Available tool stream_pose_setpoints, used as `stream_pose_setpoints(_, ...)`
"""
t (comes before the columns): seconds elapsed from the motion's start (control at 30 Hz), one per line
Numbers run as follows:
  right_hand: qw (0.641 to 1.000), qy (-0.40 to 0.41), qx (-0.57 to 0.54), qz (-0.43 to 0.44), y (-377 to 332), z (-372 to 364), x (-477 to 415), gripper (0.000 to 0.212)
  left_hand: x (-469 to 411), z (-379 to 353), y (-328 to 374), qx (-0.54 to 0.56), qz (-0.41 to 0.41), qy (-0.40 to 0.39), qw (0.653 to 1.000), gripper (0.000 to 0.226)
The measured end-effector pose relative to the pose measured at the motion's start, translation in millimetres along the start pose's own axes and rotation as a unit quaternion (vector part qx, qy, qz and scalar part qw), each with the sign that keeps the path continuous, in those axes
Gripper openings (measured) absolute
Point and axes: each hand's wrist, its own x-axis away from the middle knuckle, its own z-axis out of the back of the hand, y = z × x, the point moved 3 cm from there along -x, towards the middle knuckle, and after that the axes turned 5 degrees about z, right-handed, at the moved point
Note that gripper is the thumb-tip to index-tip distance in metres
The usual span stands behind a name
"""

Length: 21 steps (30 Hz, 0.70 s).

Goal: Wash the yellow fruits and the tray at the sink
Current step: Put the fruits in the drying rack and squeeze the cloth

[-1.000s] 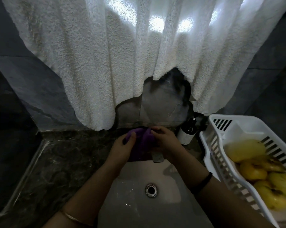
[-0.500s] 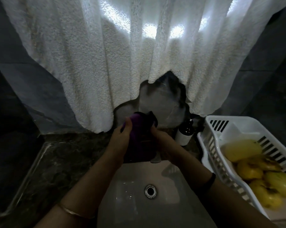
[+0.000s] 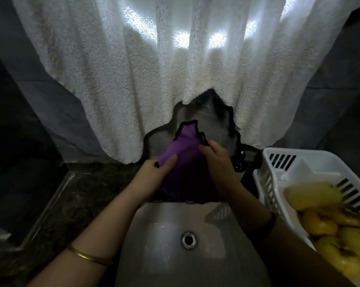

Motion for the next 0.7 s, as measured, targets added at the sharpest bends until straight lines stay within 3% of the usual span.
stream_pose_setpoints(0.13,0.996,0.046,-0.01,-0.08,5,12,-2,0.024,2,5,7,0.091,0.042,-0.004,0.995,0.026)
stream_pose_setpoints(0.23,0.959,0.136,-0.151,-0.197,13,36,-10,0.018,3,16,11,0.17,0.091,0.035,0.981,0.031)
stream_pose_setpoints(0.3,0.94,0.152,-0.185,-0.242,15,52,-12,0.02,2,26,11,0.221,0.105,0.038,0.969,0.037)
stream_pose_setpoints(0.4,0.943,0.094,-0.199,-0.251,12,69,-17,0.033,0,36,12,0.227,0.108,0.005,0.968,0.052)
stream_pose_setpoints(0.53,0.927,0.036,-0.311,-0.207,7,70,-18,0.042,-2,32,22,0.308,0.106,-0.045,0.944,0.058)
stream_pose_setpoints(0.63,0.941,-0.07,-0.22,-0.249,26,46,0,0.069,-4,26,23,0.34,0.108,-0.073,0.931,0.052)
stream_pose_setpoints(0.7,0.948,-0.081,-0.194,-0.239,28,44,1,0.059,-3,29,19,0.324,0.123,-0.096,0.933,0.035)
